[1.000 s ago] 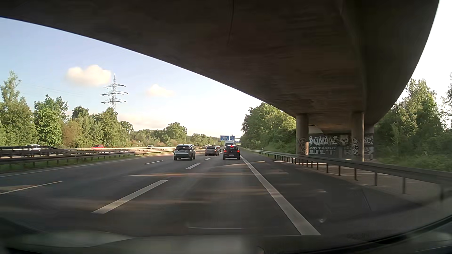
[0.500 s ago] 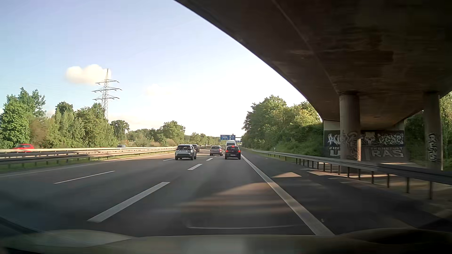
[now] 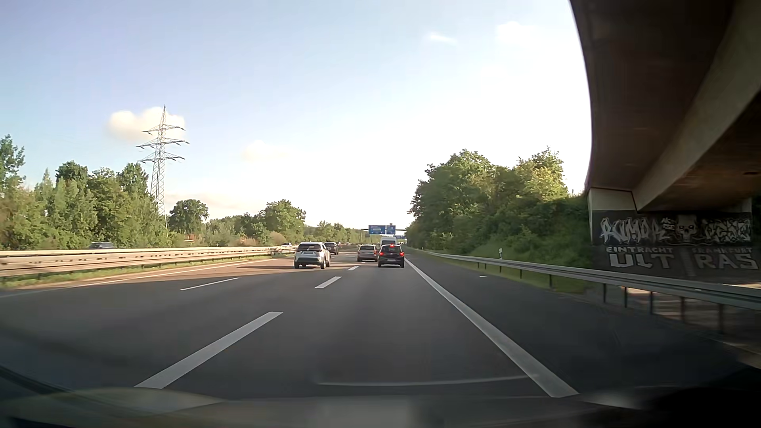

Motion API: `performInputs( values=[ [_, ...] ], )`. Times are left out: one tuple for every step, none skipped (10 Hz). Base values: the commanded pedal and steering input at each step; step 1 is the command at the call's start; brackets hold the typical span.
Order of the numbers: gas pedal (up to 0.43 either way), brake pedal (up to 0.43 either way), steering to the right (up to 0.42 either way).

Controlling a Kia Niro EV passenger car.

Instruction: Follow the waypoints while adhering to traffic rules and regulations

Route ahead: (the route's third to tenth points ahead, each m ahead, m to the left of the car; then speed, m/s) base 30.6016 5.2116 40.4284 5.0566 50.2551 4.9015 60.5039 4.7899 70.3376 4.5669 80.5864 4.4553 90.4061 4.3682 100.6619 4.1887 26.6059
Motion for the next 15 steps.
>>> performInputs(
  values=[
    [0.559,0.0,0.0],
    [0.551,0.0,-0.001],
    [0.52,0.0,-0.002],
    [0.461,0.0,-0.002],
    [0.429,0.0,-0.002],
    [0.421,0.0,-0.002],
    [0.398,0.0,-0.002],
    [0.39,0.0,-0.002],
    [0.358,0.0,-0.002],
    [0.331,0.0,-0.002],
    [0.287,0.0,-0.002],
    [0.28,0.0,-0.002],
    [0.28,0.0,-0.002],
    [0.28,0.0,-0.002],
    [0.28,0.0,-0.002]
  ],
)
